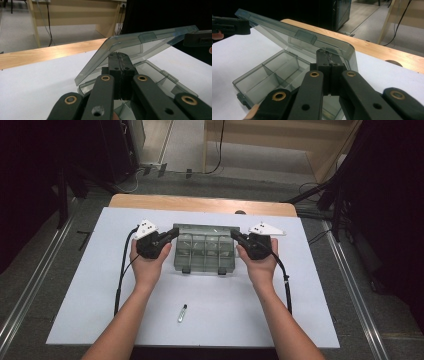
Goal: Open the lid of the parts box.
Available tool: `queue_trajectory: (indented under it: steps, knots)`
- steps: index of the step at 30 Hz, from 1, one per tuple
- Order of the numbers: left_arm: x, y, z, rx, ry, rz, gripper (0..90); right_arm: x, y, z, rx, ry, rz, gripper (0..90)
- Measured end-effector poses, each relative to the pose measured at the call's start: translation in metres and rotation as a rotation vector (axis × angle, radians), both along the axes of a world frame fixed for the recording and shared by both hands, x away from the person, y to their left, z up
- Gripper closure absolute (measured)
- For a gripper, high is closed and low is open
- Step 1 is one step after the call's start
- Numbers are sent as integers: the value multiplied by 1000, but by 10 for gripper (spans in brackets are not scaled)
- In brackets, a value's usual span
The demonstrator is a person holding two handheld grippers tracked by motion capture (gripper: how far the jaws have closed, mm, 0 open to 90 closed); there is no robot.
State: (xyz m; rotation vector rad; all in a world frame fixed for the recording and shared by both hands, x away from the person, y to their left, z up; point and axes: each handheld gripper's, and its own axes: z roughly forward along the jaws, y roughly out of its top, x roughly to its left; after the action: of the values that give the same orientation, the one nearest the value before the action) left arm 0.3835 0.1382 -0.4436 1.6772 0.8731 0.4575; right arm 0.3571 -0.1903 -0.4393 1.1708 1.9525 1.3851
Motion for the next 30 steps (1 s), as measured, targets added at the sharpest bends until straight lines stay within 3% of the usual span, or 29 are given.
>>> queue_trajectory:
  steps: [9, 16, 18, 19, 20, 21, 25, 28, 30]
  knots:
    - [4, 2, 11, 19, -8, -1, 889, 11, 3, 2, 8, 2, -15, 900]
    - [-5, 11, 3, 21, -17, -10, 730, 14, 1, 4, 5, 3, -18, 900]
    - [-2, 13, -1, 26, -11, 14, 631, 15, 1, 4, 2, 4, -21, 900]
    - [-1, 13, -2, 31, -13, 29, 477, 16, 0, 4, 5, 8, -23, 900]
    - [2, 13, -4, 30, -13, 35, 477, 16, 0, 4, 5, 8, -23, 900]
    - [4, 13, -6, 28, -9, 41, 406, 16, 0, 4, 5, 8, -24, 900]
    - [16, 12, -13, 20, 56, 47, 39, 19, -1, 5, -1, 11, -26, 900]
    - [24, 9, -14, 32, 68, 44, 0, 22, 0, 6, -1, 12, -27, 900]
    - [29, 6, -15, 50, 73, 72, 0, 23, 0, 7, -4, 12, -27, 900]
